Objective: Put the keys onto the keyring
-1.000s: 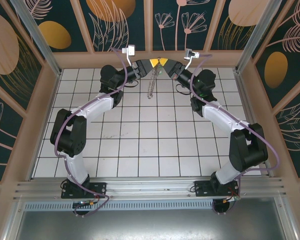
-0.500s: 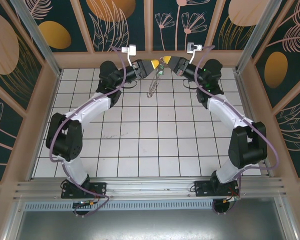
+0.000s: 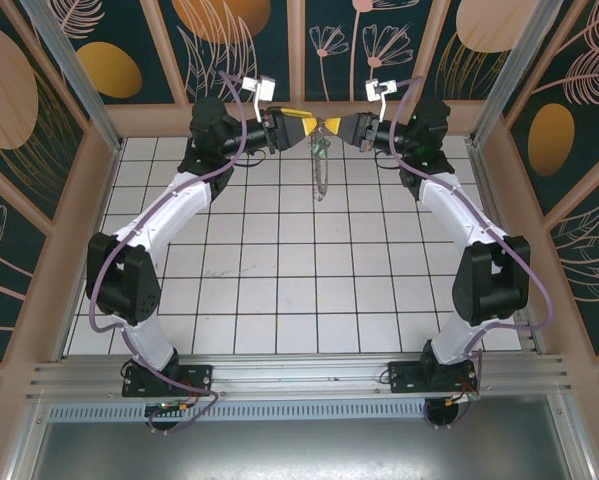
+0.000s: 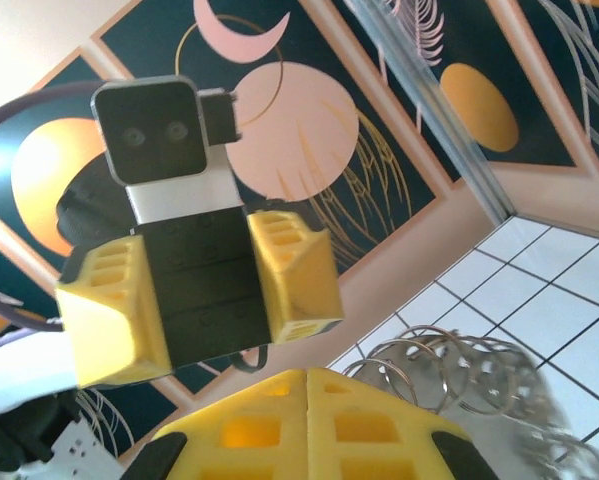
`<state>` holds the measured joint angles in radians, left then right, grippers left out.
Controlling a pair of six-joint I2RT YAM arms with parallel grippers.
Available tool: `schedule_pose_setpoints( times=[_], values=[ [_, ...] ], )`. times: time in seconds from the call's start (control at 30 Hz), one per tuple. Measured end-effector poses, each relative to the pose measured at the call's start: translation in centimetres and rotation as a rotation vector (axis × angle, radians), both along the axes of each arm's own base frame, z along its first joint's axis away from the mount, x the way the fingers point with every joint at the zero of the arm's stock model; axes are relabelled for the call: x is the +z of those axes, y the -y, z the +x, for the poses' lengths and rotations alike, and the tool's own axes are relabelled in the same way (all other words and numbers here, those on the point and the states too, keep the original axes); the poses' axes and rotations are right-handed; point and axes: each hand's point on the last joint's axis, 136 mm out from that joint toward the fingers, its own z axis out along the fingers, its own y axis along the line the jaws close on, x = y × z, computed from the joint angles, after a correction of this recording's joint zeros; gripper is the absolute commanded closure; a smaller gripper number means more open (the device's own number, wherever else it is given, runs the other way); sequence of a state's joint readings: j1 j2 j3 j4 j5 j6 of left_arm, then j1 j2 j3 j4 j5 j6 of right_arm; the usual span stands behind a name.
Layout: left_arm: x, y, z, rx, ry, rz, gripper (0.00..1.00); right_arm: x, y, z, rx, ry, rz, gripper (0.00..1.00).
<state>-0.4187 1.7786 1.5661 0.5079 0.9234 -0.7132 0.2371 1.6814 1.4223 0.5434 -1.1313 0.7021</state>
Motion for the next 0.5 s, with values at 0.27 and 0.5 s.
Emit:
schedule_pose_setpoints(
  times=[0.27,0.5],
  values=[
    [-2.5,0.6,0.7,-0.025,-0.045,0.041,0.65,-0.7,-0.5,-0.6,0.042,-0.004,-0.018,1.0],
    [-2.8,0.8,0.6,-0.048,-0.062,0.037,0.67,-0.7,-0.9,-0.9,0.057,0.006,-0.021,1.0]
  ],
)
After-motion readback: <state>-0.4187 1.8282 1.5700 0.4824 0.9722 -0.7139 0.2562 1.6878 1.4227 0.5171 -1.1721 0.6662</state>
